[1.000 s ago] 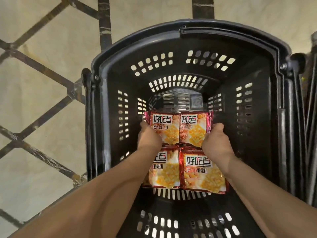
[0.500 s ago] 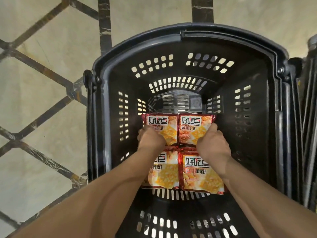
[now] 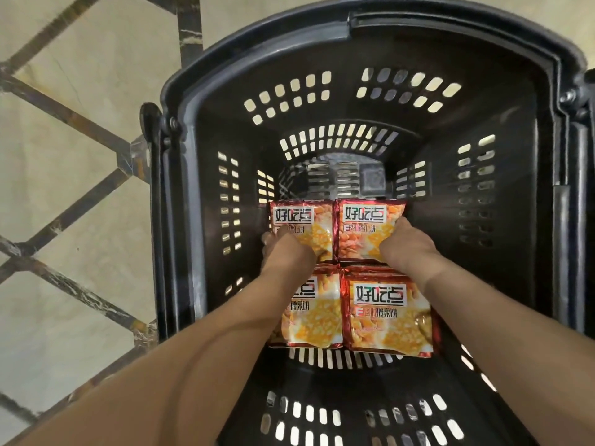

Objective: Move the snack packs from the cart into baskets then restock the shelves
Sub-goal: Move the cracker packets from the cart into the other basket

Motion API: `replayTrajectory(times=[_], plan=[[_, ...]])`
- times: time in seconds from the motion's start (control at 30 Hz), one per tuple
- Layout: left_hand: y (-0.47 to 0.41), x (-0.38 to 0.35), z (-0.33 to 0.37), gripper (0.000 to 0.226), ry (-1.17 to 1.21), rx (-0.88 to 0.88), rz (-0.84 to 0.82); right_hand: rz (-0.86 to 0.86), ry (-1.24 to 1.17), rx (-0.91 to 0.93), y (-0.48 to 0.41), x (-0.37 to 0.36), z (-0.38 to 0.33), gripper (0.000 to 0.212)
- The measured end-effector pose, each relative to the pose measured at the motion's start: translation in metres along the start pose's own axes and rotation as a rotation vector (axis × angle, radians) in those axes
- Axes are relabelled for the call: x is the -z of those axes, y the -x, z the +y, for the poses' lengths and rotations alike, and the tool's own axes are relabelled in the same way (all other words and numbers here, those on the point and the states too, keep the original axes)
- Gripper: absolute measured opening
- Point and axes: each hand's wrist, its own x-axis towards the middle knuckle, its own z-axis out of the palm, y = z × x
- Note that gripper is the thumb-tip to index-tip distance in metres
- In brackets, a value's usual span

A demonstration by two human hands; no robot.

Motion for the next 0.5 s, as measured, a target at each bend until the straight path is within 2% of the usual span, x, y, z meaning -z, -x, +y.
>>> replayTrajectory(times=[0.1, 0.27, 0.5], plan=[[0.003, 0.007, -0.003, 0.050, 0.043, -0.016, -0.020, 0.019, 0.046, -0.027, 0.009, -0.004, -0.002, 0.056], [0.001, 0.011, -0.007, 0.044, 0.066, -0.048, -0.061, -0.012, 0.029, -0.007, 0.009, -0.002, 0.000, 0.052], [0.001, 0.015, -0.012, 0.032, -0.007, -0.140, -0.053, -0.083, -0.043, 0.037, 0.012, 0.007, 0.010, 0.048]])
